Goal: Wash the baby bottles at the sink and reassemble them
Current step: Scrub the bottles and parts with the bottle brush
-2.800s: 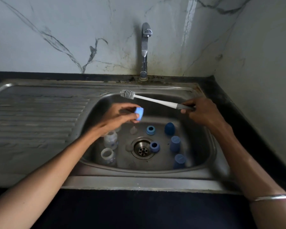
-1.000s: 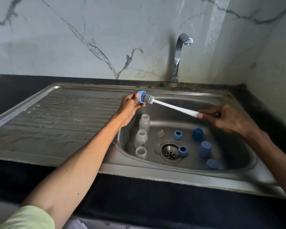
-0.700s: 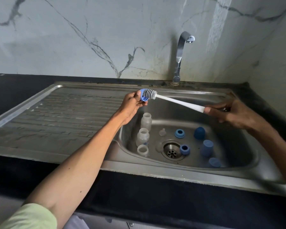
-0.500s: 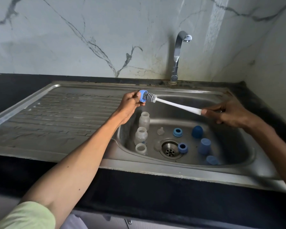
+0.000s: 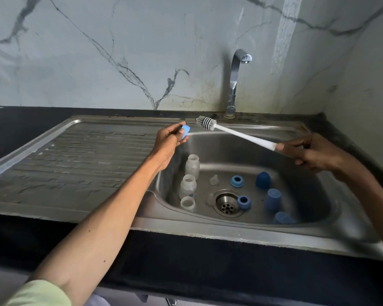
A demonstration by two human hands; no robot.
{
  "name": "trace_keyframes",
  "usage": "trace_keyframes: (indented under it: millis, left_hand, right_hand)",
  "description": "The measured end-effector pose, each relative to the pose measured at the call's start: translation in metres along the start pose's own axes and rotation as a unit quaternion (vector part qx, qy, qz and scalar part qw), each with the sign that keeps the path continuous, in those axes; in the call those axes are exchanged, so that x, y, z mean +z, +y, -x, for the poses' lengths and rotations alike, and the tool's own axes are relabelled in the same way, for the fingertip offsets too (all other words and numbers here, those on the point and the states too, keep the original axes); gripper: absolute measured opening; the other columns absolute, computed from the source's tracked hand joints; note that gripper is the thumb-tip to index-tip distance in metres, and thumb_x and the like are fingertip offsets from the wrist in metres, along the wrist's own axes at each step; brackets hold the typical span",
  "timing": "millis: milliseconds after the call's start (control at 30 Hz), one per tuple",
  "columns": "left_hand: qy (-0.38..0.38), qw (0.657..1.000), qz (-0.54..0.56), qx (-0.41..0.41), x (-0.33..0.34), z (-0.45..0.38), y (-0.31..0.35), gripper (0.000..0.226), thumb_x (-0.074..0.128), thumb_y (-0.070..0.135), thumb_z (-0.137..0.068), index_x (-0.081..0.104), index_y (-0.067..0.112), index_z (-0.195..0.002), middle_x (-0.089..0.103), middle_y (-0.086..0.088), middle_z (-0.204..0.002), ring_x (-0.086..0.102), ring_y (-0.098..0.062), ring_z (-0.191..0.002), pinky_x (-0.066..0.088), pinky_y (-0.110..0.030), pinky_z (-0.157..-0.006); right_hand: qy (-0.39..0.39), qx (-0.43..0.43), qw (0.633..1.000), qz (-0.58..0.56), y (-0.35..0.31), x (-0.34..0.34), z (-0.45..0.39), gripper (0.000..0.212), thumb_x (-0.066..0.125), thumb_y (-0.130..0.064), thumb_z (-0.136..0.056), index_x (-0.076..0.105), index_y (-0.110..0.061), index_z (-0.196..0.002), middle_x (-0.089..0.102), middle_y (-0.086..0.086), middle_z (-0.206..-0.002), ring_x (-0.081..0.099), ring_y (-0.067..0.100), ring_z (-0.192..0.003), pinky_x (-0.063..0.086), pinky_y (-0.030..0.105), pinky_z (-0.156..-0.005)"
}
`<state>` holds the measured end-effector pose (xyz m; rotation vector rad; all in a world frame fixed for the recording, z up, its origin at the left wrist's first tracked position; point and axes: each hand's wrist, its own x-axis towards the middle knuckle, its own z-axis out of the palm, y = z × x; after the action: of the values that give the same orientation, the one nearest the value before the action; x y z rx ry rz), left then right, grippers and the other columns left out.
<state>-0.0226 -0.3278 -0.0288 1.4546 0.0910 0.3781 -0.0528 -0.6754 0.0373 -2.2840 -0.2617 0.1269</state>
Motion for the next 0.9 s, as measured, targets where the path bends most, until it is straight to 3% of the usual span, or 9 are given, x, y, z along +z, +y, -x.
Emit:
trace_keyframes:
  millis: [133, 267, 333, 467, 533, 633, 767, 900]
  left_hand:
    - [0.022, 0.999, 0.037, -0.006, 0.003, 0.0, 0.002, 0.033, 0.054, -0.01, -0.096, 0.057, -0.01, -0.129, 0.063, -0.018, -0.12, 0.06, -0.021, -0.11, 0.055, -0.023, -0.091]
    - [0.023, 1.0, 0.006, 0.0, -0.001, -0.001, 0.001, 0.037, 0.061, -0.011, -0.09, 0.059, -0.008, -0.128, 0.066, -0.018, -0.12, 0.062, -0.019, -0.109, 0.048, -0.031, -0.105]
    - [0.02, 0.999, -0.026, 0.007, 0.001, 0.0, -0.001, 0.044, 0.067, -0.011, -0.087, 0.059, -0.006, -0.129, 0.066, -0.019, -0.123, 0.064, -0.016, -0.105, 0.05, -0.023, -0.099]
    - [0.068, 0.997, -0.006, 0.022, 0.004, -0.001, 0.002, 0.05, 0.073, -0.008, -0.083, 0.058, -0.002, -0.131, 0.07, -0.01, -0.11, 0.068, -0.005, -0.086, 0.053, -0.015, -0.084]
    - [0.1, 0.994, 0.016, 0.031, 0.002, -0.002, 0.005, 0.045, 0.073, -0.008, -0.083, 0.06, -0.004, -0.126, 0.07, -0.011, -0.109, 0.069, -0.012, -0.092, 0.055, -0.017, -0.085]
    - [0.087, 0.995, 0.017, 0.041, 0.0, 0.0, 0.006, 0.036, 0.076, -0.007, -0.081, 0.068, -0.004, -0.116, 0.073, -0.014, -0.107, 0.069, -0.019, -0.098, 0.055, -0.029, -0.094]
    - [0.05, 0.998, -0.015, 0.045, 0.005, 0.005, 0.004, 0.037, 0.08, -0.007, -0.075, 0.072, 0.001, -0.111, 0.075, -0.01, -0.099, 0.071, -0.013, -0.091, 0.056, -0.022, -0.087]
    - [0.045, 0.997, 0.06, 0.015, 0.005, 0.006, 0.009, 0.039, 0.079, -0.008, -0.075, 0.072, 0.003, -0.112, 0.074, -0.016, -0.103, 0.072, -0.027, -0.099, 0.057, -0.034, -0.094]
  right_hand:
    - [-0.004, -0.03, 0.999, 0.044, -0.008, 0.014, 0.002, 0.034, 0.063, -0.049, -0.085, 0.071, -0.032, -0.113, 0.059, 0.0, -0.058, 0.05, 0.016, -0.052, 0.04, 0.026, -0.05]
    - [0.002, -0.065, 0.994, 0.087, -0.015, 0.028, 0.004, 0.034, 0.058, -0.04, -0.093, 0.063, -0.029, -0.125, 0.058, -0.012, -0.079, 0.055, 0.007, -0.067, 0.035, 0.017, -0.056]
    - [0.002, -0.076, 0.992, 0.1, -0.016, 0.032, 0.004, 0.037, 0.057, -0.039, -0.093, 0.062, -0.027, -0.128, 0.06, -0.01, -0.088, 0.057, 0.007, -0.073, 0.036, 0.017, -0.058]
    - [0.011, -0.068, 0.992, 0.108, -0.013, 0.026, 0.001, 0.036, 0.059, -0.039, -0.092, 0.064, -0.028, -0.126, 0.052, -0.017, -0.067, 0.053, 0.009, -0.062, 0.035, 0.021, -0.055]
    - [0.013, -0.074, 0.991, 0.108, -0.013, 0.022, 0.0, 0.039, 0.059, -0.046, -0.088, 0.065, -0.031, -0.123, 0.054, -0.017, -0.067, 0.055, 0.009, -0.063, 0.039, 0.023, -0.058]
    - [0.009, -0.08, 0.991, 0.109, -0.013, 0.022, -0.001, 0.054, 0.056, -0.062, -0.075, 0.065, -0.036, -0.121, 0.063, -0.016, -0.083, 0.061, 0.011, -0.075, 0.049, 0.032, -0.073]
    - [0.03, -0.097, 0.986, 0.129, -0.01, 0.031, -0.003, 0.04, 0.06, -0.042, -0.09, 0.063, -0.028, -0.126, 0.053, -0.017, -0.076, 0.049, 0.001, -0.071, 0.035, 0.019, -0.061]
    - [0.019, -0.096, 0.987, 0.125, -0.011, 0.025, -0.001, 0.042, 0.062, -0.045, -0.085, 0.065, -0.028, -0.124, 0.058, -0.018, -0.074, 0.057, 0.005, -0.074, 0.039, 0.021, -0.064]
